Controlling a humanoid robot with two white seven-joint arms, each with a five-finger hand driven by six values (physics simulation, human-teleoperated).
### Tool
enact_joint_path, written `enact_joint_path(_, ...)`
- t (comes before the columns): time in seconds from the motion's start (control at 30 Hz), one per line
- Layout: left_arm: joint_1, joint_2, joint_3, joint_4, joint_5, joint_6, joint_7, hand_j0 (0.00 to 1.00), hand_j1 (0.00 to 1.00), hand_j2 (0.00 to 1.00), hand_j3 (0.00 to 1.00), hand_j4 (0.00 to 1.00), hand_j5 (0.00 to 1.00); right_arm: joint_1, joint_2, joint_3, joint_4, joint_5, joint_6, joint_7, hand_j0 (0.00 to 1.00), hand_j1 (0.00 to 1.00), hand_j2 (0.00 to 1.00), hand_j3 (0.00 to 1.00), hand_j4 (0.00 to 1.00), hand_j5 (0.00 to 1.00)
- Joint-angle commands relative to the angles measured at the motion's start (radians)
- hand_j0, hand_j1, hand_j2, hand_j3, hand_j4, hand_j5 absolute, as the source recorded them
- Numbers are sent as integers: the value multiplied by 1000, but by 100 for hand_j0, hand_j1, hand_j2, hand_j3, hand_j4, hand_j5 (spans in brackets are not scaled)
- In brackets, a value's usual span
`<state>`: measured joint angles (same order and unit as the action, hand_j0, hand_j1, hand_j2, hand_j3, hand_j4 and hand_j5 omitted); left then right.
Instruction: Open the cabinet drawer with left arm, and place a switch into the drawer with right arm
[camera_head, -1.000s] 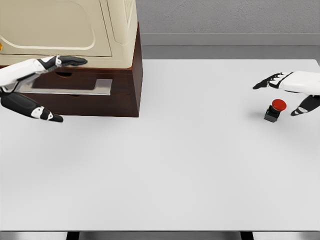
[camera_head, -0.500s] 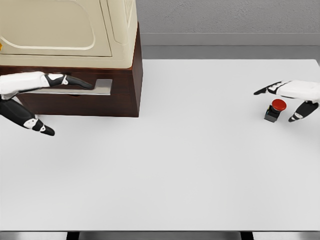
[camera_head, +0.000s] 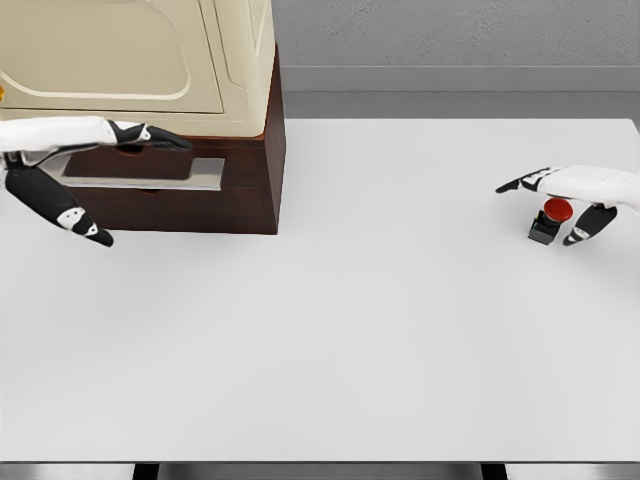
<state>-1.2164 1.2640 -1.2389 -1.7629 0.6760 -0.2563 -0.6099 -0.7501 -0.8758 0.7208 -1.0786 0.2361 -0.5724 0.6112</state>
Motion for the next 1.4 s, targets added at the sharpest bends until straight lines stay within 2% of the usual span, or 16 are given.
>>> enact_joint_path(0.0,0,-9,2,0,11,52,-1,100,100,100,100,100,100,0,0,-1,11,11,9,0,100,100,100,100,100,100)
enact_joint_path(0.03,1,-9,1,0,13,74,-1,100,100,100,100,100,100,-3,0,-3,11,11,9,0,100,100,100,100,100,100)
enact_joint_path(0.13,0,-8,1,0,23,193,-1,100,100,100,100,100,100,-3,-2,-1,11,11,8,0,92,92,92,92,92,92)
enact_joint_path(0.27,0,-5,2,2,13,213,2,100,100,100,100,100,100,-5,-2,-1,11,11,6,0,86,86,86,86,86,86)
enact_joint_path(0.43,1,-8,4,0,4,338,4,100,100,100,100,100,100,-3,-5,-1,11,11,5,0,83,83,83,83,83,83)
enact_joint_path(0.63,0,-18,6,7,-21,350,5,100,100,100,100,100,100,-5,-8,-1,11,12,0,0,76,76,76,76,76,76)
enact_joint_path(0.87,11,-29,7,25,-23,350,7,100,100,100,100,100,100,-3,-11,-1,11,12,-1,0,75,75,75,75,75,75)
enact_joint_path(1.37,35,-37,10,46,-24,348,10,100,100,100,100,100,100,2,-11,0,14,15,-3,0,59,59,59,59,59,59)
